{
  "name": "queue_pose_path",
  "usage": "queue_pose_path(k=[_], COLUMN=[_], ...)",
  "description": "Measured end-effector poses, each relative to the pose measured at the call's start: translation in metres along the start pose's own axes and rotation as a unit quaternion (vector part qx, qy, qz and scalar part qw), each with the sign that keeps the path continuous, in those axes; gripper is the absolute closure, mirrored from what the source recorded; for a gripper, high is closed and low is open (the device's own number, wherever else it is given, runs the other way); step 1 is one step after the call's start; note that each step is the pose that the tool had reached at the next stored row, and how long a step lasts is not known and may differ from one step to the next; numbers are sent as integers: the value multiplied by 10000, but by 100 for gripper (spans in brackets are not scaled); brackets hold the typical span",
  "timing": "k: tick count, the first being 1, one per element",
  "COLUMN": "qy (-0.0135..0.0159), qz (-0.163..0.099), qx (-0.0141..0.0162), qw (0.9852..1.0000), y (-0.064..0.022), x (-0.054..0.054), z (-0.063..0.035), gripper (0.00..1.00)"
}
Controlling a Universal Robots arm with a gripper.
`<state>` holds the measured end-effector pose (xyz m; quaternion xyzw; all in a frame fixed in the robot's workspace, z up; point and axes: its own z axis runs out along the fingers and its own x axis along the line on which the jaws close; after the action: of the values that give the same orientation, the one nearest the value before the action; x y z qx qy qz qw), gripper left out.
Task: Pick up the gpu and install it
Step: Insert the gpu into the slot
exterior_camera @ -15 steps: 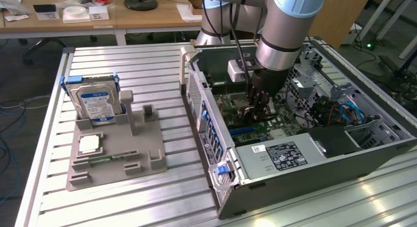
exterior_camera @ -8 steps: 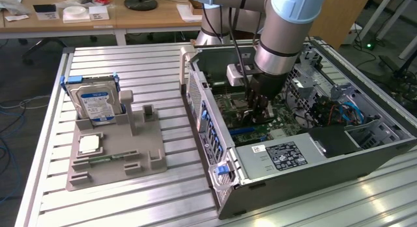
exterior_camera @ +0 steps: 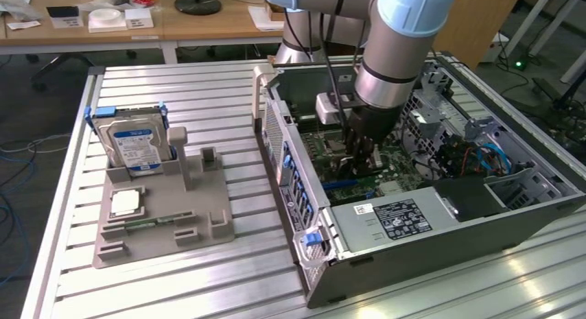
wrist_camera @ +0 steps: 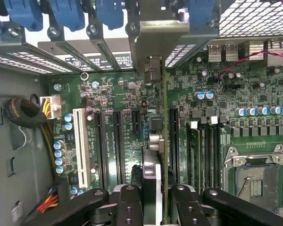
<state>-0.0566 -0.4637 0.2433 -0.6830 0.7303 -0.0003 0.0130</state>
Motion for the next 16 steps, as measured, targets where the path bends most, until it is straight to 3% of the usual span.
queue_pose_path(k=[16], qy=[0], qz=[1], qx=[0], qw=[10000], y=[41], x=[8], z=[45], gripper=[72])
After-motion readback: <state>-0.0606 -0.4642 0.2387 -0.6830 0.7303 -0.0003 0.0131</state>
